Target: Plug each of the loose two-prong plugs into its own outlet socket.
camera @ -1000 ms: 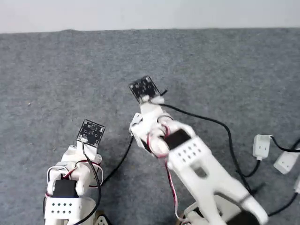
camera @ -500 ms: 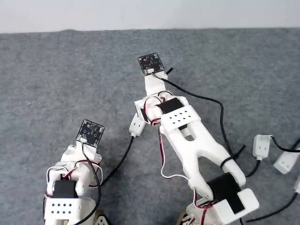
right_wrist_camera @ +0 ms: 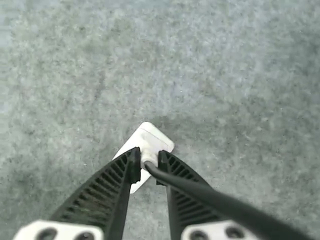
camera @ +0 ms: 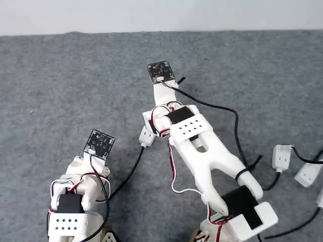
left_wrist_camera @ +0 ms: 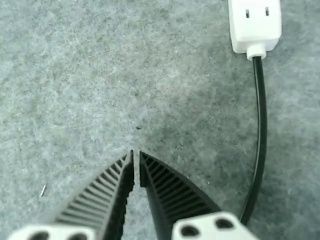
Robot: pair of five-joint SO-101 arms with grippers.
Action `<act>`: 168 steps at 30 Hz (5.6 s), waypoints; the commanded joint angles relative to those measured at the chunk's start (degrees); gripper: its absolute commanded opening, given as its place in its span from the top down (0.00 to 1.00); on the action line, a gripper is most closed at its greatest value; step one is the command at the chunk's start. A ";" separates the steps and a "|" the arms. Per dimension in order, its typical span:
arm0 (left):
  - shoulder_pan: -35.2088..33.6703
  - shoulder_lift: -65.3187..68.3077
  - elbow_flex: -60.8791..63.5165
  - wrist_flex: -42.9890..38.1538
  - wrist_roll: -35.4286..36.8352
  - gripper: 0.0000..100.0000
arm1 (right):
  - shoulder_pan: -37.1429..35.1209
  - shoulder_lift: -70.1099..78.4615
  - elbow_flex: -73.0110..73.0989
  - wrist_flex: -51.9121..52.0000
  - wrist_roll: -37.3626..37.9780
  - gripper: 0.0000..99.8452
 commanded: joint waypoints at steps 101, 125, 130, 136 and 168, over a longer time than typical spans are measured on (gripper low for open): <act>-0.44 -0.53 -0.66 -0.88 -0.70 0.99 | -4.62 14.81 -9.14 7.25 8.18 0.99; -0.18 -0.53 -0.66 -0.97 -0.70 0.99 | -12.79 14.81 -15.38 12.26 -11.34 0.76; -0.18 -0.53 -0.66 -0.97 -0.70 0.99 | -13.14 17.27 -15.38 9.80 -13.27 0.76; -0.18 -0.53 -0.66 -0.97 -0.70 0.99 | -11.74 25.01 -21.63 13.05 -13.10 0.77; -0.26 -0.53 -0.66 -1.05 -0.70 0.99 | 65.01 5.85 -21.45 35.74 22.15 0.99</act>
